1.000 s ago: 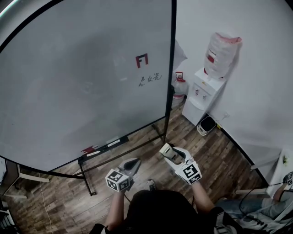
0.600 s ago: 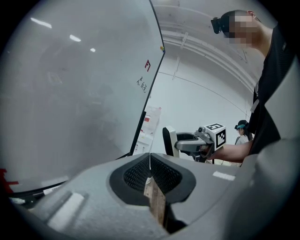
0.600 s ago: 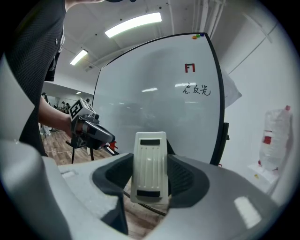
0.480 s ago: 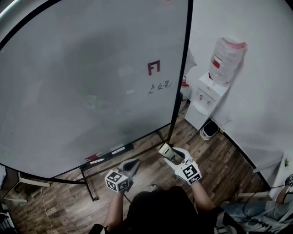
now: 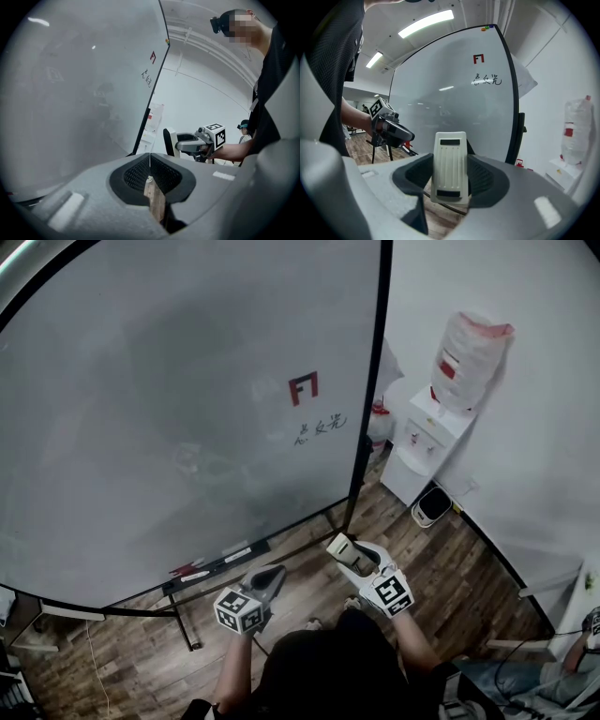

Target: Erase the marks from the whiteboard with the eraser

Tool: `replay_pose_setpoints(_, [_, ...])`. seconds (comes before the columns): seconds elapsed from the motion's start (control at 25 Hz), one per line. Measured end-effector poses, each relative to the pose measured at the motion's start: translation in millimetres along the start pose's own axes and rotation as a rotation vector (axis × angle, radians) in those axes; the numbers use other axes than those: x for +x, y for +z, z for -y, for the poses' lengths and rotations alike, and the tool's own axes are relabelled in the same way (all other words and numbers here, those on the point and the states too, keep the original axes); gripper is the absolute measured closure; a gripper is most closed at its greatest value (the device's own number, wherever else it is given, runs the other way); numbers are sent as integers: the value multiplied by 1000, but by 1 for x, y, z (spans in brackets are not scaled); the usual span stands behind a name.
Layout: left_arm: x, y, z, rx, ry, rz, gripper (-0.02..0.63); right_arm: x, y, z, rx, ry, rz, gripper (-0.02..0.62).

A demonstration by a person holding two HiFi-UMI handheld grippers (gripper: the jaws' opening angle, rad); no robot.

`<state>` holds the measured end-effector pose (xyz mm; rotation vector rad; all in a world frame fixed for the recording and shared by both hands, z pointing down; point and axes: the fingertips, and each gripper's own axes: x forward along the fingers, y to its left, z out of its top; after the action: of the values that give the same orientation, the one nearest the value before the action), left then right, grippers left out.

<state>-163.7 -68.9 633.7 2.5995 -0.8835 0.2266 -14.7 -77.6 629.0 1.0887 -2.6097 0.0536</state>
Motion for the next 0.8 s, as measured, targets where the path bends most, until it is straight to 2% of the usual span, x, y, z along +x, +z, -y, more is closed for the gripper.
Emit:
replay_pose_setpoints(0.52, [73,33,0,-42,103,48,592,7,9,89,-43,104,8,365])
replay_pose_setpoints(0.8, [93,38,-1,-72,157,52,592,15,8,114,-45,161,10,365])
